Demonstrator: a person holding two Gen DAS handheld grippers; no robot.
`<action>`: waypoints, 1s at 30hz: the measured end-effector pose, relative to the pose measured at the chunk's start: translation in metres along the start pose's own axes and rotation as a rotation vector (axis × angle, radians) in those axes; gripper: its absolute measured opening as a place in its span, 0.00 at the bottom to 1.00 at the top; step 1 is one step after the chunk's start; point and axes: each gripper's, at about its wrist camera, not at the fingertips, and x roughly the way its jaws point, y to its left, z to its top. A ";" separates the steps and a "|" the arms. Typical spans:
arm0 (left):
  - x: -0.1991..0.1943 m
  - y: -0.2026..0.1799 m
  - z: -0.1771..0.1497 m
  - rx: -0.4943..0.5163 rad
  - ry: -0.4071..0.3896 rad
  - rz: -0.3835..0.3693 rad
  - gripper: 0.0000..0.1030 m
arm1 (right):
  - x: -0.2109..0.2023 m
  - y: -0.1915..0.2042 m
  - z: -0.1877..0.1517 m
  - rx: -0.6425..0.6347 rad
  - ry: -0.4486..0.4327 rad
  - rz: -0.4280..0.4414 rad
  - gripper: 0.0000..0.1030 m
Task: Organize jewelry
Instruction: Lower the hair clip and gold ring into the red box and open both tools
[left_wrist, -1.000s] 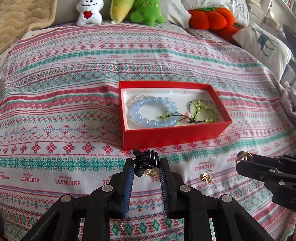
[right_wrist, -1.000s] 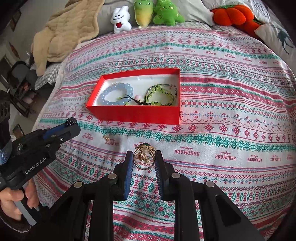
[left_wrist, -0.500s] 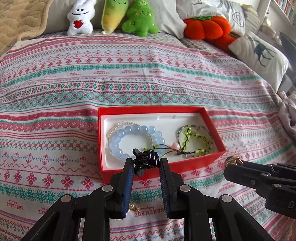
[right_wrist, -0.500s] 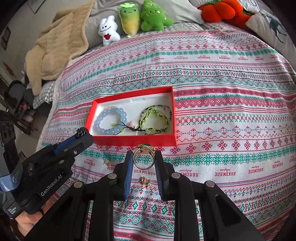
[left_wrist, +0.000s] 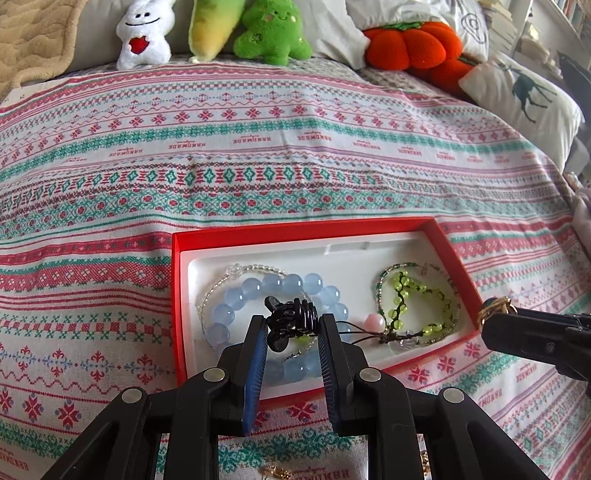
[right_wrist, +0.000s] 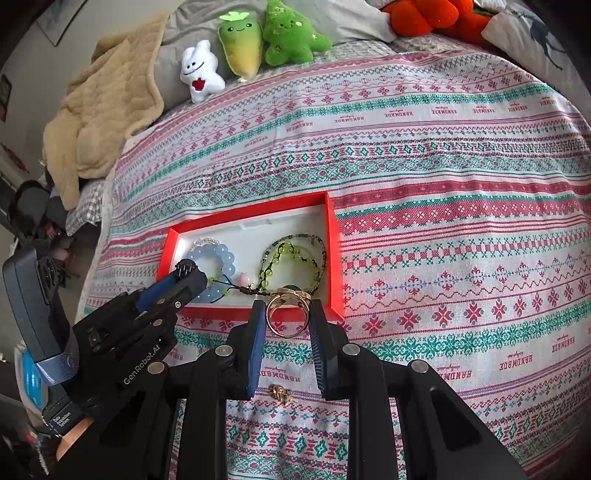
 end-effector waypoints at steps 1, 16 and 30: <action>0.001 -0.001 0.000 0.005 0.001 0.000 0.22 | 0.001 -0.001 0.002 0.001 -0.001 0.003 0.24; -0.031 -0.011 -0.011 0.071 0.011 0.061 0.46 | 0.018 0.003 0.013 -0.016 0.013 -0.003 0.24; -0.050 -0.001 -0.033 0.069 0.062 0.128 0.62 | 0.035 0.012 0.016 -0.049 0.030 -0.051 0.24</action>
